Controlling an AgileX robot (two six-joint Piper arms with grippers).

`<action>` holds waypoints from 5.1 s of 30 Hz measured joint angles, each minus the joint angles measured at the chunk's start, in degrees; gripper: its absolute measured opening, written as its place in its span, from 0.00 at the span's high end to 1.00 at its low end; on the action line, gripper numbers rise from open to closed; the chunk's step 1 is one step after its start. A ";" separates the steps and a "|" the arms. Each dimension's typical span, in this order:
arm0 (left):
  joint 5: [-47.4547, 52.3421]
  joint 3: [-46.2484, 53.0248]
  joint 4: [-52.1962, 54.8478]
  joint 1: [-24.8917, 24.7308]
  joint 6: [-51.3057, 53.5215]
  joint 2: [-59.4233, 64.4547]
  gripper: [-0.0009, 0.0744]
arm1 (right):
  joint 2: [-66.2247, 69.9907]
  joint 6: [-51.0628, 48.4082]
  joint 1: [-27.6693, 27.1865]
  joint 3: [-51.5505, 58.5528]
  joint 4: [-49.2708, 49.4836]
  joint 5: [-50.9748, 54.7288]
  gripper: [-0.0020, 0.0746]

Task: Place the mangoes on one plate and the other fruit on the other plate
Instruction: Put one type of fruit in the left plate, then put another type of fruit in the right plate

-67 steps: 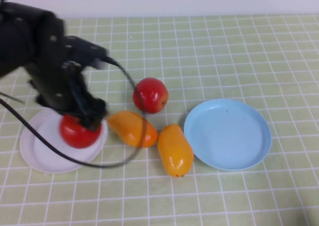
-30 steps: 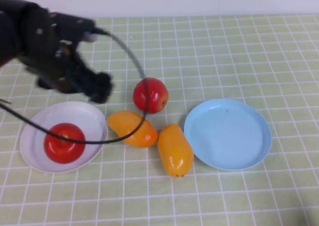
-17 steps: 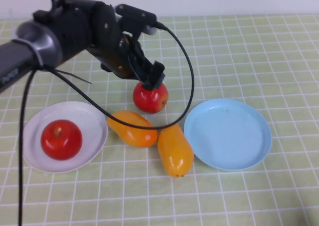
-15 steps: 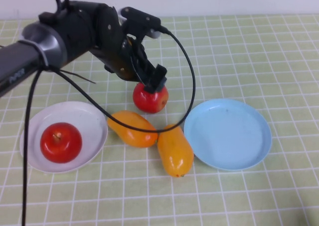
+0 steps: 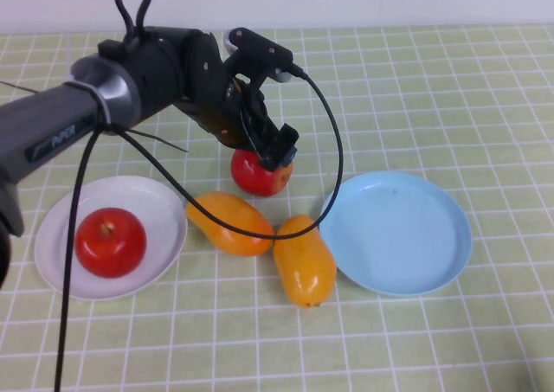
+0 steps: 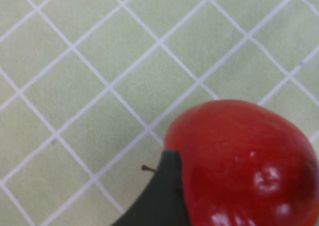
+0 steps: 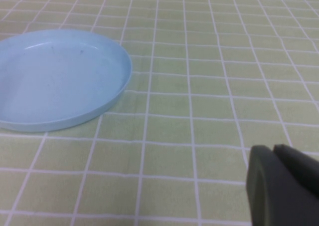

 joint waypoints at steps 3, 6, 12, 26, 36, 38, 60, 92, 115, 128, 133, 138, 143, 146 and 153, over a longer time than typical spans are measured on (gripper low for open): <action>-0.53 -0.22 0.00 0.00 0.20 1.09 0.10 | 0.00 0.00 0.00 0.00 0.00 0.00 1.00; -1.09 -0.22 0.00 0.00 0.20 2.20 0.10 | 0.00 0.00 0.00 0.00 0.00 0.00 0.99; -1.10 -0.22 0.00 0.00 0.20 2.95 0.10 | 0.00 0.00 0.00 0.00 0.00 0.00 0.99; 3.46 -1.90 1.27 0.00 0.20 1.92 0.22 | 0.00 0.00 0.00 0.00 0.00 0.00 0.99; 16.59 -3.66 6.44 2.80 -6.64 -8.71 0.22 | 0.00 0.00 0.00 0.00 0.00 0.00 0.99; 18.73 -1.81 8.36 3.81 -8.60 -9.32 0.22 | 0.00 0.00 0.00 0.00 0.00 0.00 1.00; 16.87 11.11 19.64 8.89 -18.98 -9.46 0.16 | 0.00 0.00 0.00 0.00 0.00 0.00 1.00; 10.63 44.23 19.61 8.19 -31.32 -59.00 0.98 | 0.00 0.00 0.00 0.00 0.00 0.00 1.00; 2.02 63.77 18.16 8.19 -36.91 -84.96 0.98 | 0.00 0.00 0.00 0.00 0.00 0.00 1.00; -34.39 90.10 7.61 24.57 -18.65 -114.51 0.98 | 0.00 0.00 0.00 0.00 0.00 0.00 0.99; -34.38 94.87 7.47 24.93 -18.20 -116.83 0.98 | 0.00 0.00 0.00 0.00 0.00 0.00 0.99; -29.96 96.98 7.59 24.93 -18.16 -116.91 0.98 | 0.00 0.00 0.00 0.00 0.04 0.00 1.00; -21.32 96.98 8.29 24.93 -18.16 -116.91 0.98 | 0.00 0.00 0.00 0.00 0.13 0.00 0.99; -18.06 96.98 8.52 24.93 -18.16 -116.91 0.98 | 0.00 0.00 0.00 0.00 0.13 0.00 1.00; -17.96 96.98 8.52 24.93 -18.16 -116.91 0.98 | 0.00 0.00 0.00 0.00 0.13 0.00 1.00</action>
